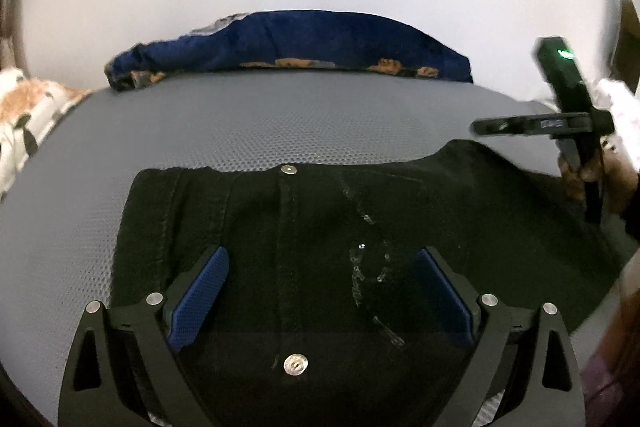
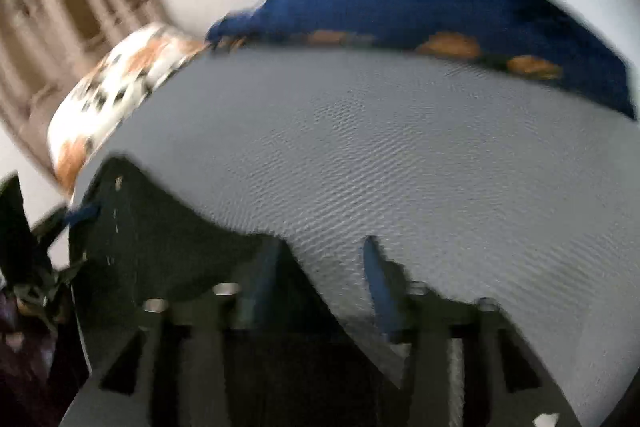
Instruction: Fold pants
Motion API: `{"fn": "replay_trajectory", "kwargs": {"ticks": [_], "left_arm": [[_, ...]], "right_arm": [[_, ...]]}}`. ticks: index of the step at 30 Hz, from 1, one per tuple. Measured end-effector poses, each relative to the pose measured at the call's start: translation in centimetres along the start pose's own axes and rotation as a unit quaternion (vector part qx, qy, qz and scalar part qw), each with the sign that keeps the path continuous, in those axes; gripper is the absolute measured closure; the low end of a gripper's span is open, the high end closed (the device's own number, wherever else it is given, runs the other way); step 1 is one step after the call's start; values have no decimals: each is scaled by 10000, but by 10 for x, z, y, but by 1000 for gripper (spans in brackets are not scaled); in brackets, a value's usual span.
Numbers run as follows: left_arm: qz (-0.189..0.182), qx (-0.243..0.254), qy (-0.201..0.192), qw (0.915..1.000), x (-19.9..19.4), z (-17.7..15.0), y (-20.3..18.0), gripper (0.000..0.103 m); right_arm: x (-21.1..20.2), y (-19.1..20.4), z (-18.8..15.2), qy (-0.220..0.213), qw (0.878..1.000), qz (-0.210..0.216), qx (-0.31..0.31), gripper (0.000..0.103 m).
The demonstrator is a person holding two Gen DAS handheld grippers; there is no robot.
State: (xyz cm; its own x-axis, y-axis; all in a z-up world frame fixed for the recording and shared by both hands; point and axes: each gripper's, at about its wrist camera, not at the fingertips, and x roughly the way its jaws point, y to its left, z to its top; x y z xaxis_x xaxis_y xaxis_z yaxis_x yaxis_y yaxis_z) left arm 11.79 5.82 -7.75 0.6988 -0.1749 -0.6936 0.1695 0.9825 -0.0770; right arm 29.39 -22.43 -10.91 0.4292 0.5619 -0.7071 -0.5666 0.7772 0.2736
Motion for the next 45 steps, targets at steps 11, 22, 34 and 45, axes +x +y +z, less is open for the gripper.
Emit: {"fn": "replay_trajectory", "kwargs": {"ticks": [11, 22, 34, 45], "left_arm": [[-24, -389, 122, 9992, -23, -12, 53, 8], [-32, -314, 615, 9976, -24, -29, 72, 9], [167, -145, 803, 9965, -8, -45, 74, 8], [990, 8, 0, 9951, -50, -22, 53, 6]], "right_arm": [[-56, 155, -125, 49, 9930, -123, -1173, 71], [3, 218, -146, 350, 9790, -672, -1891, 89], [0, 226, -159, 527, 9801, -657, -1798, 97], [-64, 185, -149, -527, 9977, 44, -417, 48]]}}
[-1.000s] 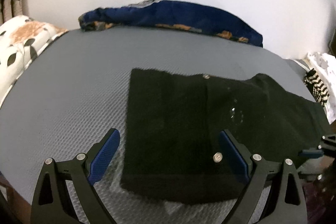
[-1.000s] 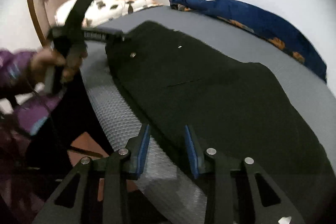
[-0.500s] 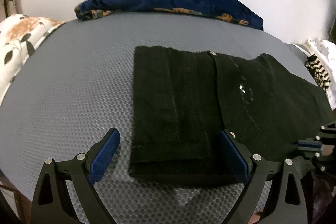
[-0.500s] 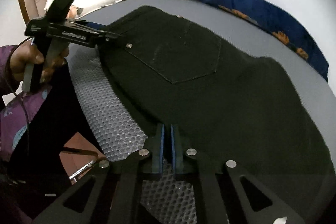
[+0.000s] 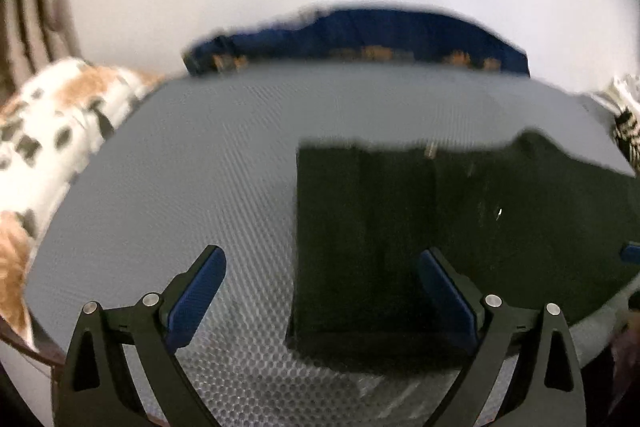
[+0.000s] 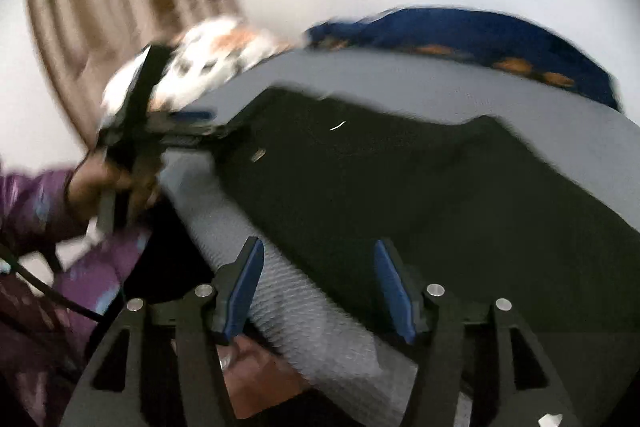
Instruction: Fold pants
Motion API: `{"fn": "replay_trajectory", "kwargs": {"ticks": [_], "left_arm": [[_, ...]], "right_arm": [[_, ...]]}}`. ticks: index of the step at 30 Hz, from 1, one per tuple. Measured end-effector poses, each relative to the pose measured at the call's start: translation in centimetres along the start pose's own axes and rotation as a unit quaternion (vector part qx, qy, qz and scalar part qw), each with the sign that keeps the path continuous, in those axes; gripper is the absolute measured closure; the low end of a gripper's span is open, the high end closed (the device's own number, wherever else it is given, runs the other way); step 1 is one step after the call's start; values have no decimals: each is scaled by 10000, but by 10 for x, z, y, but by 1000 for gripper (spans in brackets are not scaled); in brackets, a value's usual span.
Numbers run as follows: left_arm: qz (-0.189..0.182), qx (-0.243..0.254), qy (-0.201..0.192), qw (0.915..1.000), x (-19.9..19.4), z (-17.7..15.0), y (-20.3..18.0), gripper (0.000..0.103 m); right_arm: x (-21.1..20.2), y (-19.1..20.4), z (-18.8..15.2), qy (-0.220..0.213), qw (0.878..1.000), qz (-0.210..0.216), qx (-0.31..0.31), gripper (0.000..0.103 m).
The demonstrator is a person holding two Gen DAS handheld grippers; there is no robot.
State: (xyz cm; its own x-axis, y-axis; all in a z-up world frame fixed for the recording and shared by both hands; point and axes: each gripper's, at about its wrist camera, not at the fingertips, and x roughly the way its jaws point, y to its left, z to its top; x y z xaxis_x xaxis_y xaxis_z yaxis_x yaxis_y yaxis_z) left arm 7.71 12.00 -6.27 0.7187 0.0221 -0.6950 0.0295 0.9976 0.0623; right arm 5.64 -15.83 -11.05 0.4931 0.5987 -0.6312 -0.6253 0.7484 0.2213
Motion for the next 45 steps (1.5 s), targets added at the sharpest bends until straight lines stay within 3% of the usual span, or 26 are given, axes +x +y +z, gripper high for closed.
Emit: {"fn": "replay_trajectory", "kwargs": {"ticks": [3, 5, 7, 8, 10, 11, 13, 16, 19, 23, 27, 31, 33, 34, 36, 38, 39, 41, 43, 45], "left_arm": [[-147, 341, -137, 9992, -14, 11, -27, 6], [-200, 761, -221, 9967, -19, 16, -55, 6], [-365, 1175, -282, 9920, -20, 15, -81, 6], [-390, 1355, -267, 9896, -20, 13, -91, 6], [-421, 1681, -194, 9847, -18, 10, -114, 6], [-580, 1749, -196, 9827, -21, 10, -126, 6], [-1124, 1745, -193, 9780, -27, 12, -145, 6], [-1798, 1779, -131, 9674, -31, 14, -180, 6], [-2299, 1826, -209, 9557, -32, 18, -219, 6], [-2727, 1834, -134, 9444, -20, 20, -261, 6], [-3222, 1827, 671, 9264, 8, 11, -288, 8], [-3461, 1998, 1077, 9103, 12, -15, -296, 8], [-3418, 2243, 899, 9082, 1, -24, -299, 8], [-3376, 2369, 895, 9066, -3, -27, -301, 8], [-3394, 2300, 845, 9082, -7, -24, -303, 8], [-3490, 2053, 782, 9110, -9, -18, -300, 8], [-3467, 1990, 787, 9132, -7, -15, -300, 8], [-3363, 1936, 839, 9178, -3, -14, -294, 8], [-3315, 1811, 970, 9208, 4, -13, -288, 8], [-3287, 1702, 1059, 9229, 9, -13, -284, 8]], "right_arm": [[-21, -47, -10, -162, 9957, -468, 783, 55], [-29, -82, -22, 10, 9870, -846, 1370, 68], [-32, -100, -37, 298, 9799, -1105, 1633, 68], [-29, -104, -48, 638, 9778, -1097, 1670, 67], [-39, -101, -55, 645, 9810, -945, 1570, 69], [-45, -100, -58, 693, 9802, -832, 1655, 69], [-70, -106, -67, 361, 9776, -585, 1989, 69], [-101, -128, -90, -81, 9614, -976, 2571, 66], [-108, -134, -93, -382, 9579, -1148, 2605, 66], [-76, -138, -63, -89, 9707, -1381, 1965, 69], [-51, -153, -54, 275, 9726, -1172, 1990, 74], [-61, -133, -68, 560, 9793, -1177, 1550, 74], [-79, -128, -75, 465, 9799, -1057, 1629, 75], [-94, -134, -79, 208, 9769, -992, 1882, 76], [-136, -157, -99, -544, 9568, -1193, 2596, 75], [-176, -188, -131, -1218, 9151, -1562, 3512, 73], [-199, -205, -155, -1646, 8837, -1699, 4040, 73], [-223, -231, -193, -2179, 8390, -1581, 4728, 72], [-237, -247, -222, -2386, 8084, -1643, 5124, 72], [-245, -257, -243, -2658, 7903, -1503, 5313, 72]]}}
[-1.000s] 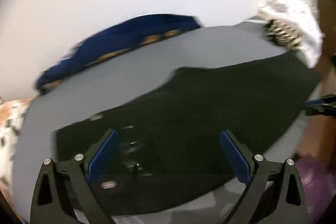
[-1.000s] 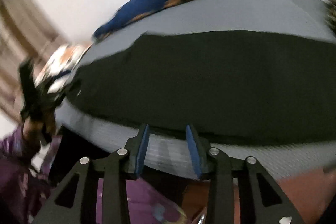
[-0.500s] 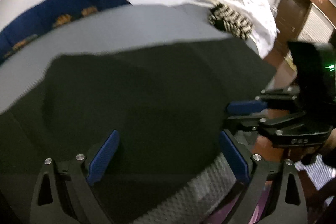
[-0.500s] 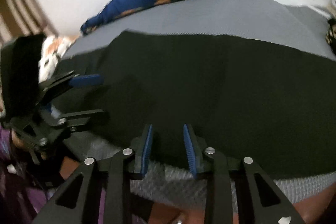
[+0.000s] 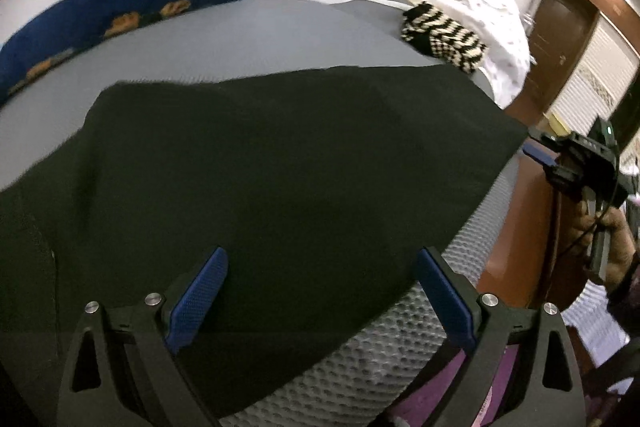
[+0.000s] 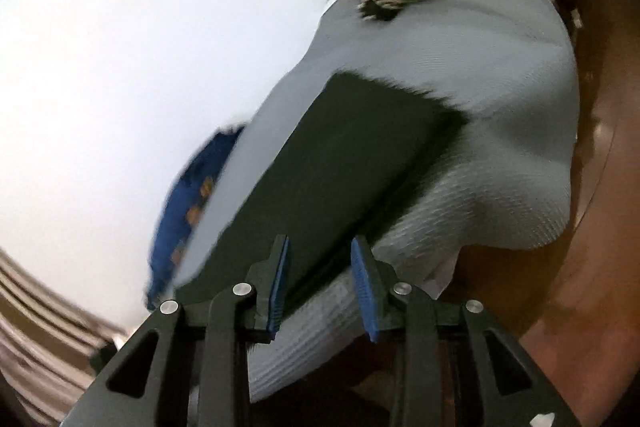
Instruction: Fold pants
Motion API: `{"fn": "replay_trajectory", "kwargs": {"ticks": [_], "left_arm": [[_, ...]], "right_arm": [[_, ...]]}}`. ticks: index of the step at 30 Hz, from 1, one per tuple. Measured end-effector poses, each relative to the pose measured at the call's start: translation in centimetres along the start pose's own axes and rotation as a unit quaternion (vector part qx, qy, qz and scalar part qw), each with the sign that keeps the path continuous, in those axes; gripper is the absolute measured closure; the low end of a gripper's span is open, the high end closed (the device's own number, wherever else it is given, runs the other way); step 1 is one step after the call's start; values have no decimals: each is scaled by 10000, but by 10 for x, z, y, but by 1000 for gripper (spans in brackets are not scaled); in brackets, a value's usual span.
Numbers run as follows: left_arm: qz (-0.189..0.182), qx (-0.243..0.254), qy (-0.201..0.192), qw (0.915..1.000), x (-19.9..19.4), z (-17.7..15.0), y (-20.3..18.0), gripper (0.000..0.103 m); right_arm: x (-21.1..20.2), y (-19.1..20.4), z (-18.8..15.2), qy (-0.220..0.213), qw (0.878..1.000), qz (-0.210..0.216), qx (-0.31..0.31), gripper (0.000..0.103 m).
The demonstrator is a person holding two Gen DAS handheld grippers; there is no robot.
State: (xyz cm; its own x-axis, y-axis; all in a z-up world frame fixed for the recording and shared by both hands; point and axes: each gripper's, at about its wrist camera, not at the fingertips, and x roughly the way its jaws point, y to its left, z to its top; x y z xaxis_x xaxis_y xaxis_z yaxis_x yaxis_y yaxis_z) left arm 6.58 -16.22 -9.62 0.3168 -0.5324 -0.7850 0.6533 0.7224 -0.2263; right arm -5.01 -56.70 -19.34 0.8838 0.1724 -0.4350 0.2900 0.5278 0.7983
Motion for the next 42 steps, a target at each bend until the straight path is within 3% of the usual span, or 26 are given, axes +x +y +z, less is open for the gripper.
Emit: {"fn": "replay_trajectory", "kwargs": {"ticks": [8, 14, 16, 19, 22, 25, 28, 31, 33, 34, 39, 42], "left_arm": [[216, 162, 110, 9996, 3, -2, -3, 8], [293, 185, 126, 9993, 5, -2, -5, 8], [313, 199, 128, 9992, 5, -2, -6, 8], [333, 192, 140, 9992, 5, -1, -6, 8], [343, 196, 145, 9991, 6, -1, -7, 8], [363, 226, 156, 9990, 6, -1, -7, 8], [371, 228, 150, 9989, 6, -1, -6, 8], [395, 241, 139, 9988, 6, -1, -8, 8], [396, 245, 142, 9988, 6, -1, -8, 8], [389, 248, 141, 9988, 6, -1, -7, 8], [458, 228, 62, 9987, 1, 1, -6, 8], [480, 123, -255, 9984, -15, 3, -2, 8]], "right_arm": [[-1, -22, 25, -336, 9992, -222, -65, 68], [11, 7, 38, -219, 9936, -536, -975, 71], [13, 9, 42, -200, 9934, -506, -1006, 71], [16, -3, 43, -153, 9925, -881, -831, 72], [10, -14, 43, -339, 9939, -862, -600, 72], [10, -12, 46, -394, 9953, -730, -504, 57], [18, -3, 49, -339, 9934, -803, -741, 56], [34, -1, 56, -243, 9957, -558, -698, 56], [42, 0, 60, -207, 9963, -536, -643, 73], [47, -1, 62, -81, 9965, -614, -568, 90], [43, 2, 63, -14, 9964, -725, -441, 96], [34, 21, 63, -83, 9969, -582, -527, 97]]}}
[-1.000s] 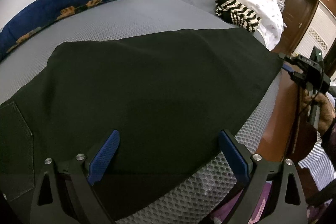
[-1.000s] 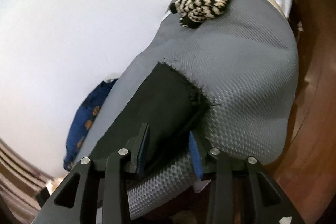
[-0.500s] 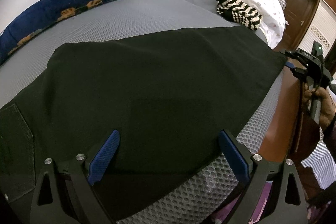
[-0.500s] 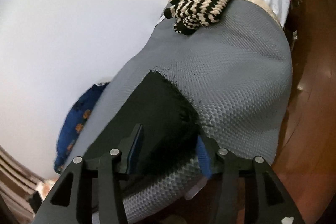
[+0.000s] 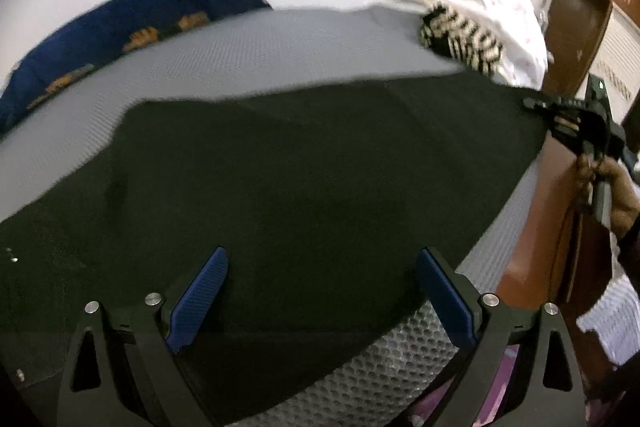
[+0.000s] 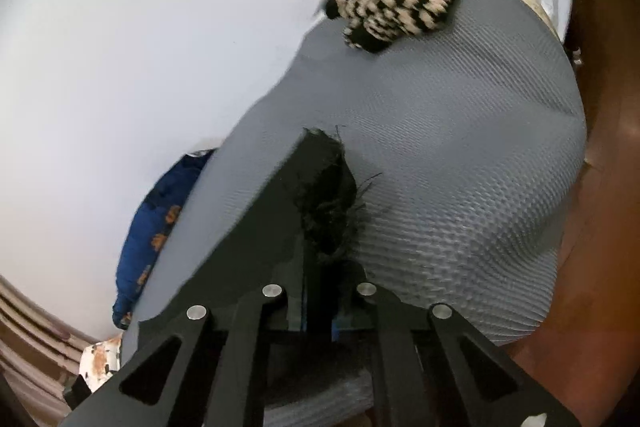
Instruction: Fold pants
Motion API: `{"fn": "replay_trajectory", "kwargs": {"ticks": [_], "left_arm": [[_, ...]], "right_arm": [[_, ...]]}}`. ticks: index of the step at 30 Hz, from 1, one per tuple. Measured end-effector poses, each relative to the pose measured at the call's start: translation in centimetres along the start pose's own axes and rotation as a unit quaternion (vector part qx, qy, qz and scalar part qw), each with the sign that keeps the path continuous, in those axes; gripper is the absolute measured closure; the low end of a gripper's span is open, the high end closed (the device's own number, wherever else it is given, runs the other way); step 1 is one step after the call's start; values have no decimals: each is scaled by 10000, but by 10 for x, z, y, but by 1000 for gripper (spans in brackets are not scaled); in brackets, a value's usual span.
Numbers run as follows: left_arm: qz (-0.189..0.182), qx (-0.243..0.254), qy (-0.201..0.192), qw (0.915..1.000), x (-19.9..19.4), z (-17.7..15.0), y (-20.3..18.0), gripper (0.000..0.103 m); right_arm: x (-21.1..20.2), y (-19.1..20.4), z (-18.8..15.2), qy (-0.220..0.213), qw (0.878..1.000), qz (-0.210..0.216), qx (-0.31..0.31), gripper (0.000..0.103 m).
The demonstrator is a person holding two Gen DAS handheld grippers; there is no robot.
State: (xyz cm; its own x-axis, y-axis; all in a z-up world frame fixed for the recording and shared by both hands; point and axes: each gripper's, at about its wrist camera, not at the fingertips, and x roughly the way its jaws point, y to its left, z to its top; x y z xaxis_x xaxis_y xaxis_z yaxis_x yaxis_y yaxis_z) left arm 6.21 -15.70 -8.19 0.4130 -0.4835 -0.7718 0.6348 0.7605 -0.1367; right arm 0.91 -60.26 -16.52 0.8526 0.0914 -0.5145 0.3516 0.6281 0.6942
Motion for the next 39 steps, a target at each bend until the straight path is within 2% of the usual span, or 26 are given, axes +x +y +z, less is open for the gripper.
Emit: {"fn": "replay_trajectory", "kwargs": {"ticks": [4, 9, 14, 19, 22, 25, 30, 34, 39], "left_arm": [[93, -177, -373, 9991, -30, 5, 14, 8], [294, -346, -506, 9977, -61, -5, 41, 8], [589, -451, -497, 9960, -89, -23, 70, 8], [704, -721, -496, 9937, -111, -42, 99, 8], [709, -868, -456, 9927, -121, -54, 113, 8], [738, -907, -527, 9917, -127, -63, 118, 8], [658, -1061, -535, 9907, -127, -72, 126, 8], [644, -1102, -565, 9902, -127, -74, 127, 8], [664, -1127, -528, 9900, -123, -75, 129, 8]], "right_arm": [[-3, 46, 6, 47, 9990, 281, -359, 97], [9, 131, -11, 378, 9911, 741, -1040, 96], [36, 218, -66, 954, 9733, 1324, -1618, 97], [77, 275, -138, 1747, 9511, 1629, -1957, 97], [102, 293, -183, 2243, 9367, 1637, -2132, 97], [108, 302, -211, 2382, 9312, 1529, -2298, 96], [104, 303, -214, 2357, 9336, 1462, -2269, 96], [102, 306, -221, 2350, 9309, 1387, -2429, 96], [99, 311, -246, 2431, 9130, 1193, -3050, 96]]}}
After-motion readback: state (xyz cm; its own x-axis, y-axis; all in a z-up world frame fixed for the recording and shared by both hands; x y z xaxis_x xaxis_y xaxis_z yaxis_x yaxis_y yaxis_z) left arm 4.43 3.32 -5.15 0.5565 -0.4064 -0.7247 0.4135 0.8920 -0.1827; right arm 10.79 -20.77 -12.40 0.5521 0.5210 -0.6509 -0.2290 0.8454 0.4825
